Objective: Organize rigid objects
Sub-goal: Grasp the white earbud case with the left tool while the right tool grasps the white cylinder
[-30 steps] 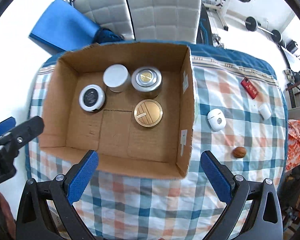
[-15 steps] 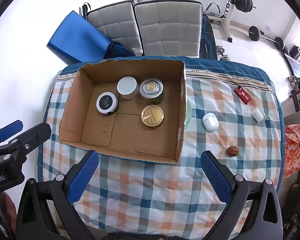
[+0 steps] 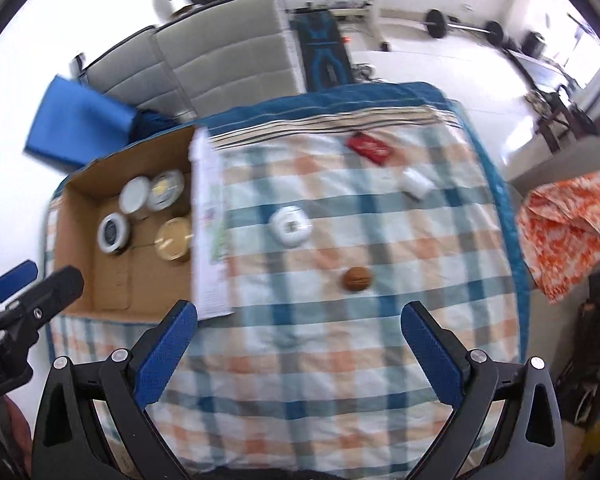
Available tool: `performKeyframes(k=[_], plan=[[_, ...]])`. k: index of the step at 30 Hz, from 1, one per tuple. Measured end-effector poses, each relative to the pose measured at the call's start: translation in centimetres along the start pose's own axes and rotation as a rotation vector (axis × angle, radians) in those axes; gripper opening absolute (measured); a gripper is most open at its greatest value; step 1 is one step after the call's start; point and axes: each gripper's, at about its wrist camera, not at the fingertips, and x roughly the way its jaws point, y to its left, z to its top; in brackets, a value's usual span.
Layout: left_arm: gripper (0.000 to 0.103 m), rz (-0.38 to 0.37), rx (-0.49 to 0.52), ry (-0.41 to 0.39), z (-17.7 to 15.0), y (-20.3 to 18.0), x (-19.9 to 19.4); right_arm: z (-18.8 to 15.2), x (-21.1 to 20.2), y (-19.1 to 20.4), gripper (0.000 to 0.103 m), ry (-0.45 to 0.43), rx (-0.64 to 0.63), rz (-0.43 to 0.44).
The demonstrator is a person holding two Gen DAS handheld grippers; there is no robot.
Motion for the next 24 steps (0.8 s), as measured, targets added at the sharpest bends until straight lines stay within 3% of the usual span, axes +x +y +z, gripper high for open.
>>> performKeyframes(k=[4,11,16,19,21,24], plan=[[0.103,0.015,0.064,0.083,2.7,-5.1,5.6,2.2,2.6,-6.5,0.103,0.023,0.082,-0.050],[0.103,0.005,0.040,0.203,5.5,-9.5,14.5,6.4,9.0,-14.9,0.103,0.088,0.182,-0.017],[0.095,0.018,-0.013,0.269,6.2,-10.2,19.6,9.5,13.5,-16.6,0.103,0.113,0.167,0.004],[0.080,0.016,-0.081,0.317,6.2,-9.3,22.0,11.3,15.9,-16.4,0.103,0.126,0.125,0.008],[0.077,0.012,-0.125,0.338,6.1,-8.6,23.2,12.6,17.7,-15.7,0.098,0.143,0.077,0.011],[0.077,0.002,-0.177,0.368,5.9,-8.0,24.7,13.8,20.1,-14.4,0.082,0.174,-0.003,-0.004]])
